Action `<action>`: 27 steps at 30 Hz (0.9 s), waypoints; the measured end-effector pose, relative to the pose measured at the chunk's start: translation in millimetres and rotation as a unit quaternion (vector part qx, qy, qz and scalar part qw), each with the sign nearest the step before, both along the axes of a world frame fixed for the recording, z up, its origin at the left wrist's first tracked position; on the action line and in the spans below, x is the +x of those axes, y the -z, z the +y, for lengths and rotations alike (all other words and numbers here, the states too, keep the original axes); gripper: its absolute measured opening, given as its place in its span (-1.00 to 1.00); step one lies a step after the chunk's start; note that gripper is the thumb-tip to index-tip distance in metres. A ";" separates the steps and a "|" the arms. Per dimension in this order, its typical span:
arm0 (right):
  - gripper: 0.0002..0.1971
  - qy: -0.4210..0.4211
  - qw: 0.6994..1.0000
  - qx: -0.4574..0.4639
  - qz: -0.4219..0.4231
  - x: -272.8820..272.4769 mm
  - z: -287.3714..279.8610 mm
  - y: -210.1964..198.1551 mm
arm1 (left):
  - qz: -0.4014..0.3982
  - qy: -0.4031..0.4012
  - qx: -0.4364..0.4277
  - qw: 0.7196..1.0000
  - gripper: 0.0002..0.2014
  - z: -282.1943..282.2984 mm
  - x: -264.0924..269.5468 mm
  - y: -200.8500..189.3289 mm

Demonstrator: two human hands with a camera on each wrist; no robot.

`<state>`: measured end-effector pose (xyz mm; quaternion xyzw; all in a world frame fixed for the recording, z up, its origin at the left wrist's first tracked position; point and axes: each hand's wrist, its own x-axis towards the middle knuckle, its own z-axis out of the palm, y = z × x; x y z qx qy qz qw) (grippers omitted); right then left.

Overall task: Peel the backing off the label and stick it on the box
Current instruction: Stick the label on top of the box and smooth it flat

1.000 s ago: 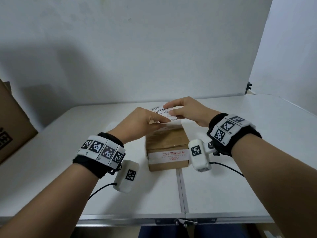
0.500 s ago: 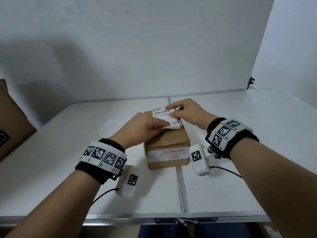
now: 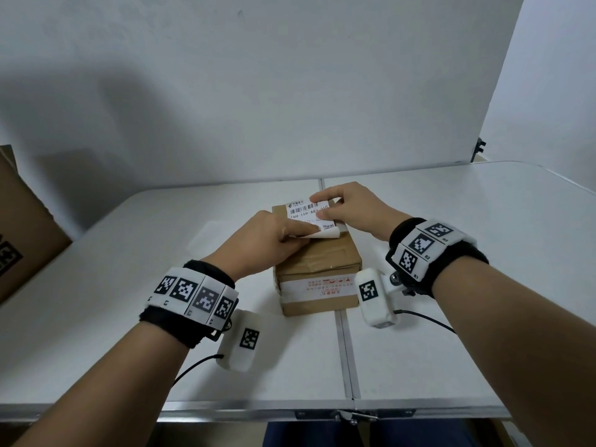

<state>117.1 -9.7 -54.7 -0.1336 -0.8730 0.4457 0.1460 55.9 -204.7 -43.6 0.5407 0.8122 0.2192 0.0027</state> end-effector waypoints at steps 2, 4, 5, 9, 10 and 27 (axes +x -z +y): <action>-0.64 -0.004 1.000 0.008 -0.002 -0.7 0.1 0.3 | 0.006 -0.001 -0.004 1.000 -0.73 0.1 -1.9 1.1; -0.65 -0.004 1.000 0.011 -0.001 -1.0 0.3 1.2 | 0.012 0.004 -0.006 1.000 -0.72 0.1 -3.9 2.4; -0.65 -0.005 1.000 0.012 0.000 -1.1 0.6 2.1 | 0.016 0.008 -0.008 1.000 -0.72 0.2 -4.4 2.9; -0.65 -0.007 1.000 0.019 0.004 0.2 1.2 5.4 | 0.015 0.007 -0.008 1.000 -0.73 1.1 -5.4 4.0; -0.64 -0.007 1.000 0.020 0.004 0.5 1.4 5.8 | 0.016 0.006 -0.006 1.000 -0.73 1.4 -5.9 4.7; -0.72 0.003 0.994 0.108 0.012 3.0 2.8 11.9 | 0.039 0.023 -0.090 0.995 -0.56 0.3 -1.6 -0.8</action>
